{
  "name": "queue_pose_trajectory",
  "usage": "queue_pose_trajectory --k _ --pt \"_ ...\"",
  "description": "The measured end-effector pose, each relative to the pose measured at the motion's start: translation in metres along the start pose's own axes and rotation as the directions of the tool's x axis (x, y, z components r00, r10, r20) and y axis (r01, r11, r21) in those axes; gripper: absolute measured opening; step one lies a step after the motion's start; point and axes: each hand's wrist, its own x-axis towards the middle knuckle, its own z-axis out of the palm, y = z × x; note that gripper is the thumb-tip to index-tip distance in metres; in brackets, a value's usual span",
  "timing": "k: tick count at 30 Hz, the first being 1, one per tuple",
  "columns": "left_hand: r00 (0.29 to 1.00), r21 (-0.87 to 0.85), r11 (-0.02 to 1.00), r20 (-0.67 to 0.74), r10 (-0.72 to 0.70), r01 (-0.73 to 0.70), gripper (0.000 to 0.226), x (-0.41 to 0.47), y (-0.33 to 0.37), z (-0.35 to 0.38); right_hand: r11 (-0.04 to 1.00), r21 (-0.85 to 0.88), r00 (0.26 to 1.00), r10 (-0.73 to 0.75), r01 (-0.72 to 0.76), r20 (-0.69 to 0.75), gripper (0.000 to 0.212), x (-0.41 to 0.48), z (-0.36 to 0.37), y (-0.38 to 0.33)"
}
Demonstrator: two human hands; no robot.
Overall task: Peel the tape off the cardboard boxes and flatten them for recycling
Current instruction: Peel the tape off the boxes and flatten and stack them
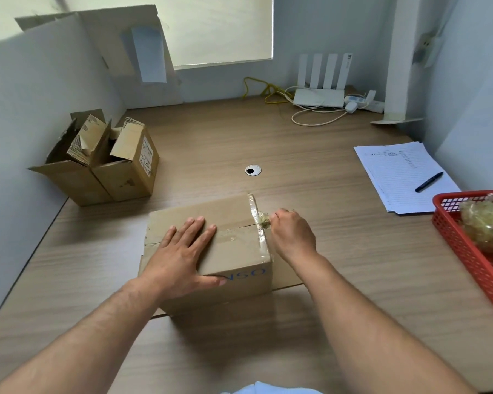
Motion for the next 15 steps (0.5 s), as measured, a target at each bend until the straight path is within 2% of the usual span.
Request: queue_pose_trajectory --k 2,4,6,10,13,15 --pt "1.000 -0.024 1.000 0.006 -0.012 0.012 0.139 -0.002 0.002 -0.003 0.997 -0.066 0.999 -0.050 0.050 0.008 0.046 -0.003 -0.002 -0.005" --pt "0.999 -0.111 0.993 0.001 -0.038 0.038 0.141 0.002 0.011 -0.006 0.973 -0.212 0.996 -0.087 0.087 0.011 0.058 -0.005 -0.003 -0.012" --pt "0.997 -0.182 0.982 -0.041 -0.062 0.054 0.133 0.009 0.024 -0.008 0.937 -0.327 0.992 -0.122 0.122 0.021 0.063 -0.008 -0.001 -0.020" --pt "0.990 -0.134 0.988 -0.106 -0.088 0.074 0.066 0.022 0.042 -0.001 0.914 -0.350 0.976 -0.218 0.207 0.006 0.043 -0.015 0.010 -0.028" --pt "0.991 -0.107 0.991 -0.101 -0.087 0.076 0.057 0.023 0.040 0.002 0.922 -0.319 0.972 -0.235 0.220 -0.007 0.037 -0.015 0.014 -0.025" --pt "0.993 -0.088 0.994 -0.089 -0.075 0.067 0.056 0.022 0.036 0.003 0.962 -0.207 0.984 -0.180 0.177 0.001 0.035 -0.013 0.015 -0.021"
